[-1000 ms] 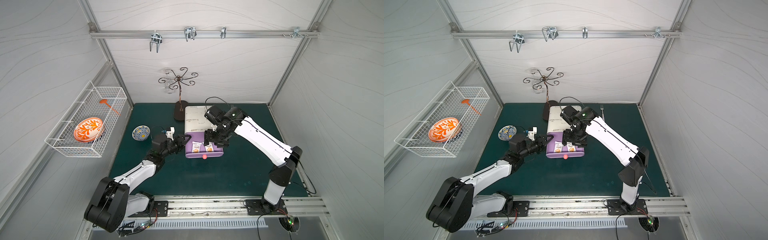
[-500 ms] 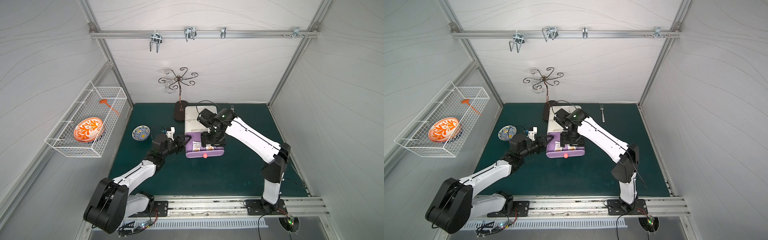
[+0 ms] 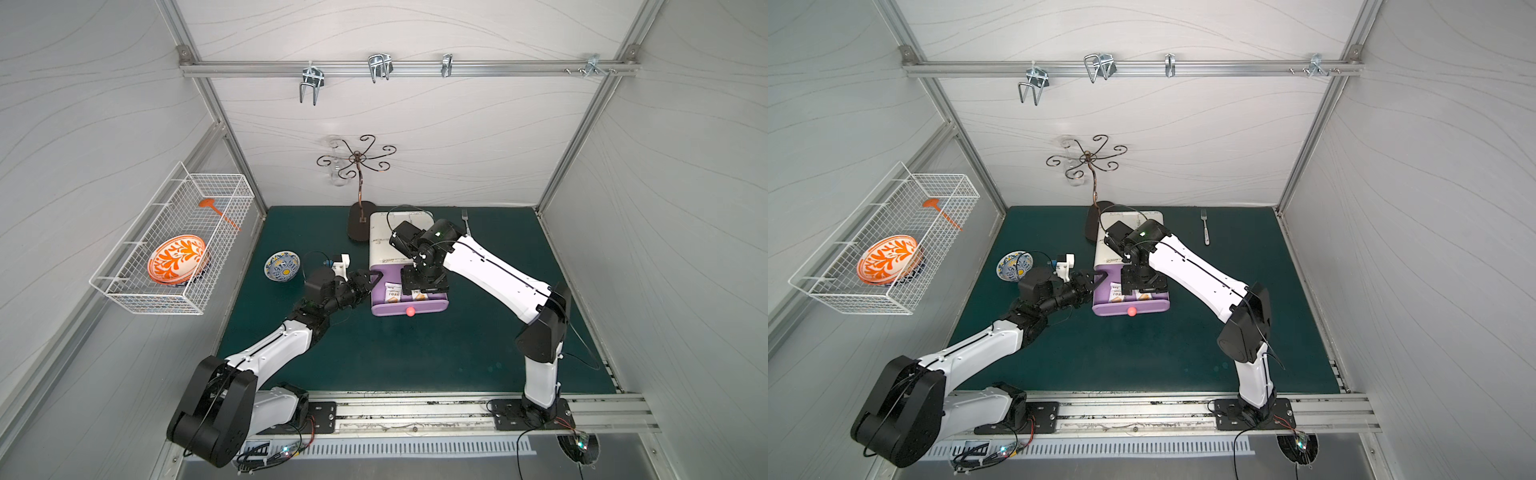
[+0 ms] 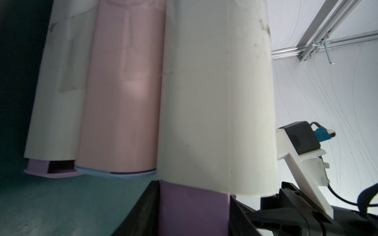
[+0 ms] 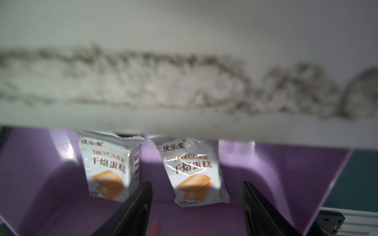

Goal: Take the cookies out of the drawer
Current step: Pick up the cookie from the drawer.

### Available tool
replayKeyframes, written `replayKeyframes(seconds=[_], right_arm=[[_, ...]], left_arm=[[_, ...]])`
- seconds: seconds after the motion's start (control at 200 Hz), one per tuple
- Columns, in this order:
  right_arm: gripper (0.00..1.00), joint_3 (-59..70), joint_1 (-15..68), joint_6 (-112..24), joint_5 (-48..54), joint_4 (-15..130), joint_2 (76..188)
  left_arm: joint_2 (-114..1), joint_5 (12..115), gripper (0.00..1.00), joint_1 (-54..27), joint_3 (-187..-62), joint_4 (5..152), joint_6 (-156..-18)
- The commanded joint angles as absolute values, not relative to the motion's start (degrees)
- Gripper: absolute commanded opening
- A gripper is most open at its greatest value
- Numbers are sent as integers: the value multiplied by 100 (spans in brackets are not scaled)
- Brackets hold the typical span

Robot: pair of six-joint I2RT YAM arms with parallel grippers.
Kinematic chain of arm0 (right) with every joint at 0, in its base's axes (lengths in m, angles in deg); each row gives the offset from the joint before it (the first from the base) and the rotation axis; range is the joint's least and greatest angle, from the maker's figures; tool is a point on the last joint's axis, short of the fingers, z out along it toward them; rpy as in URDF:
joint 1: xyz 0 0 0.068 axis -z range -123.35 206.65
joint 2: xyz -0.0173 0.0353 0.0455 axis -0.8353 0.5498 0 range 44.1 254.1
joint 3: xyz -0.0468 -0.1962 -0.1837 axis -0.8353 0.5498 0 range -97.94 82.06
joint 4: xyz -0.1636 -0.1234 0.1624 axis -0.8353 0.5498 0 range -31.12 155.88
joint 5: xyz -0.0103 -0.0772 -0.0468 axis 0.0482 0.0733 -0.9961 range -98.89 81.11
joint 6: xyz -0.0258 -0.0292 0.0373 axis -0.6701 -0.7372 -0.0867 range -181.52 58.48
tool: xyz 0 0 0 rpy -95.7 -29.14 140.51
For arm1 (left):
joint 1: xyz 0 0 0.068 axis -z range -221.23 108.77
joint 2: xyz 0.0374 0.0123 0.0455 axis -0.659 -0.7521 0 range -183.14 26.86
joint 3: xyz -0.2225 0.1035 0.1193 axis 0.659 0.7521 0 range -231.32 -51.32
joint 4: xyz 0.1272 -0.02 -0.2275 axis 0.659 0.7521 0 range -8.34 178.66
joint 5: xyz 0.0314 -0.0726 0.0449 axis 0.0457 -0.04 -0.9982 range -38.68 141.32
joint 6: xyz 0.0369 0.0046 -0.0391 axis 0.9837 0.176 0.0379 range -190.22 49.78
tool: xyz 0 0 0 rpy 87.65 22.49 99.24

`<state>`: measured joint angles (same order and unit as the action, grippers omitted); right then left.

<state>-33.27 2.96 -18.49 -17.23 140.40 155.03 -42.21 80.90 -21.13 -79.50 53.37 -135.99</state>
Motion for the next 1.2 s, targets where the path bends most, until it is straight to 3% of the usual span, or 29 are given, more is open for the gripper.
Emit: replayKeyframes(seconds=[0.0,0.475,0.865,1.195], right_arm=[[70,-3361,233,-1884,-1985,14176,15650],[61,-3285,120,-1840,-2661,14082,15866],[35,-3325,101,-1903,-2819,13752,15470],[35,-3620,110,-1958,-2647,13852,15265]], left_arm=[[-4141,8066,46,-2079,-8197,5156,-13581],[-4202,8022,45,-2066,-8198,5048,-13633],[-4243,7958,45,-2068,-8217,5077,-13623],[-4325,7909,45,-2066,-8215,5074,-13609]])
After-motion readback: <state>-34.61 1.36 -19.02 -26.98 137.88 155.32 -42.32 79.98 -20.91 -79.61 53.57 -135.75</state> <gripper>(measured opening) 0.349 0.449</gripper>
